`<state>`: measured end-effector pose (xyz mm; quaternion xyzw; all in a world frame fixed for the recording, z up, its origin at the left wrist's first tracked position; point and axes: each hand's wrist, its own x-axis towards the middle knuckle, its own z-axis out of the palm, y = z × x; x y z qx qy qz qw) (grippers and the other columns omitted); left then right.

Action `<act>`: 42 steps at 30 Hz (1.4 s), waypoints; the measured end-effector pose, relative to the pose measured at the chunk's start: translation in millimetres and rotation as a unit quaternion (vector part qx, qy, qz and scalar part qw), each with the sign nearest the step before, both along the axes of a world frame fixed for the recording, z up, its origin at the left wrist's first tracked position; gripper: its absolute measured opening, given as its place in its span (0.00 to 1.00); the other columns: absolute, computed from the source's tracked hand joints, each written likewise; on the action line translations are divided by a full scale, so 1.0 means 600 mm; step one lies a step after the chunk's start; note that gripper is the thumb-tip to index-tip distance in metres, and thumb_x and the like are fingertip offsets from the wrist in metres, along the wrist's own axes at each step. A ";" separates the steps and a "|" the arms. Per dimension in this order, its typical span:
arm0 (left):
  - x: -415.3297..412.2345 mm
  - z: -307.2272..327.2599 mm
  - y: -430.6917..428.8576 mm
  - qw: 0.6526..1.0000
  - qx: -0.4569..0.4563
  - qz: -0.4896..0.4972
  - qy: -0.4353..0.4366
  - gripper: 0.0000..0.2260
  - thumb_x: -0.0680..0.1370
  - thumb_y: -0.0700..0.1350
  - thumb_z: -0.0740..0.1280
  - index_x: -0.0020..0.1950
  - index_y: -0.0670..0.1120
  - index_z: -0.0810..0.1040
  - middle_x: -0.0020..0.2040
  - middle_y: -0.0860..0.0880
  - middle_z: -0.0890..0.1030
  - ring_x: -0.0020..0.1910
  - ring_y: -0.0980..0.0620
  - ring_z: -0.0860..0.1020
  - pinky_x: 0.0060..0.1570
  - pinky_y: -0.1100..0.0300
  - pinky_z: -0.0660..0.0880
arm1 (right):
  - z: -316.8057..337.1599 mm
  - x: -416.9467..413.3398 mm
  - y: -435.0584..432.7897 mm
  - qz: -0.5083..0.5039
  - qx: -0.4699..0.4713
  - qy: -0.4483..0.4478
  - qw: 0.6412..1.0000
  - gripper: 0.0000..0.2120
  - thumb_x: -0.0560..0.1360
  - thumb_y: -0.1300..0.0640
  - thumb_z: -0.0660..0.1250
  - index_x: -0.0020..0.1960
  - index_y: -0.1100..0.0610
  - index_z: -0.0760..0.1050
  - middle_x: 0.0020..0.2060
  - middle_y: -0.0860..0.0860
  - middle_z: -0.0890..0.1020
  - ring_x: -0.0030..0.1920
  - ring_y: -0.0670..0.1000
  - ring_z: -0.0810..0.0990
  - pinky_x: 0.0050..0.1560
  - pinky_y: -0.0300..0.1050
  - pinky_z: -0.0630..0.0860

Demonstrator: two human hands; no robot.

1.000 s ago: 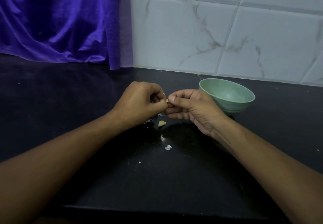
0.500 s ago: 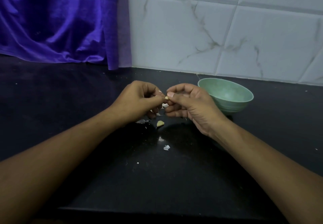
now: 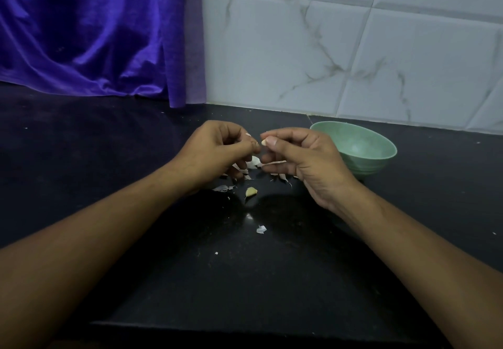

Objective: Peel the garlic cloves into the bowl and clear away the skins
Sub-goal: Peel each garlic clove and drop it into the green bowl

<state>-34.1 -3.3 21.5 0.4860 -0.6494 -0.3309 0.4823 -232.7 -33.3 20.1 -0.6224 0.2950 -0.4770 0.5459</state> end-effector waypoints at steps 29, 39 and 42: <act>0.004 -0.004 -0.002 0.995 -0.056 0.022 -0.079 0.05 0.78 0.49 0.75 0.48 0.48 0.86 0.40 0.46 0.86 0.38 0.49 0.85 0.36 0.55 0.82 | -0.008 -0.001 -0.003 -0.018 -0.048 0.053 0.997 0.06 0.75 0.68 0.74 0.52 0.65 0.82 0.43 0.63 0.87 0.39 0.54 0.86 0.42 0.47 0.85; 0.000 0.000 0.002 0.999 -0.029 0.023 -0.013 0.04 0.75 0.42 0.78 0.49 0.45 0.86 0.38 0.46 0.86 0.35 0.53 0.83 0.37 0.58 0.83 | -0.005 -0.002 0.001 0.005 -0.001 0.041 0.999 0.08 0.75 0.68 0.73 0.53 0.67 0.80 0.40 0.57 0.87 0.38 0.53 0.87 0.43 0.46 0.85; -0.001 -0.003 0.001 1.000 -0.010 0.009 0.023 0.04 0.75 0.38 0.77 0.48 0.45 0.86 0.37 0.46 0.86 0.36 0.51 0.83 0.40 0.52 0.83 | -0.007 -0.002 -0.002 0.000 -0.003 0.039 0.999 0.08 0.75 0.69 0.74 0.53 0.65 0.81 0.39 0.58 0.87 0.39 0.53 0.87 0.42 0.46 0.86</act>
